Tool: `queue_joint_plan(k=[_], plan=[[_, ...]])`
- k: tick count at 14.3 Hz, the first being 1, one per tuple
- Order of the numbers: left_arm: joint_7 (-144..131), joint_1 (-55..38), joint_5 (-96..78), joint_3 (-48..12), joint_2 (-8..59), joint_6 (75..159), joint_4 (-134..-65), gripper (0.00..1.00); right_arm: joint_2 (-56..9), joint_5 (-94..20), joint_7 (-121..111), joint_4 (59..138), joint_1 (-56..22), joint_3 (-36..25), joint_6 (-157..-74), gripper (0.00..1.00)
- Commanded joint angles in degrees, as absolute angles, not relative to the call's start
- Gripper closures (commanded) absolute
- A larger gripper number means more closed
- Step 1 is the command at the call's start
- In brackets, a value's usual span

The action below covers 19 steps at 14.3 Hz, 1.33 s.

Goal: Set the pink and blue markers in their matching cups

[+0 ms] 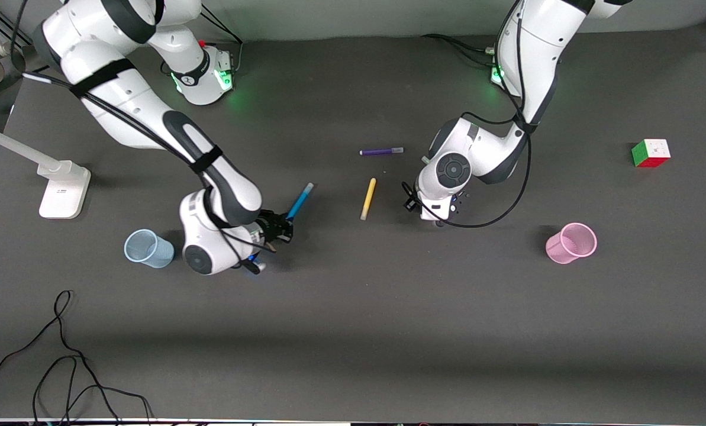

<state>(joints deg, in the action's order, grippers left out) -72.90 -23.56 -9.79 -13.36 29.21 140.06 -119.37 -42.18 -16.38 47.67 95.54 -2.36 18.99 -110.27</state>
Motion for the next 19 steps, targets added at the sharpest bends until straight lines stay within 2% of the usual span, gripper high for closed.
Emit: queue_joint_plan(k=[1,4,6,7,9,11,12,14,17,19], plan=[[-73.83,-24.52,-10.28,-12.83,28.65,140.98,-120.06,1.0,-30.45,-13.38,44.13,96.76,-0.88,15.93,-104.07,1.0],[-73.22,-23.74,-10.28,-12.74,27.25,139.31,-119.18,1.0,-22.0,-5.12,40.79,97.73,-0.79,13.37,-104.32,1.0],[-73.04,-21.9,-10.02,-12.39,25.06,133.02,-116.21,1.0,-18.39,0.32,35.71,98.0,-0.79,11.43,-105.29,1.0],[-72.52,-20.06,-10.02,-12.39,24.27,126.02,-112.45,1.0,-16.63,2.79,33.68,98.61,-0.88,10.03,-107.12,1.0],[-69.19,-14.45,-10.02,-12.39,24.34,108.11,-100.35,1.0,-12.94,4.39,24.23,102.98,-0.79,6.26,-114.3,1.0],[-61.65,-6.46,-11.59,-12.39,25.05,93.76,-90.48,1.0,-8.29,4.48,11.23,112.97,-0.79,1.34,-127.28,1.0],[-56.91,-2.41,-13.52,-12.39,25.05,89.34,-87.74,1.0,-6.78,4.48,6.12,117.73,-0.79,-0.16,-133.53,1.0],[-46.63,6.9,-17.47,-12.39,25.31,84.05,-85.35,1.0,-6.15,4.48,0.72,122.76,-0.88,-2.28,-142.35,1.0],[-37.2,18.07,-24.58,-12.48,29.25,80.52,-83.85,1.0,-6.5,4.57,0.35,123.31,-0.88,-2.37,-144.05,1.0],[-33.42,22.3,-28.81,-12.48,32.15,80.07,-83.76,1.0,-6.68,4.66,-0.96,123.49,-0.79,-2.81,-144.4,1.0]])
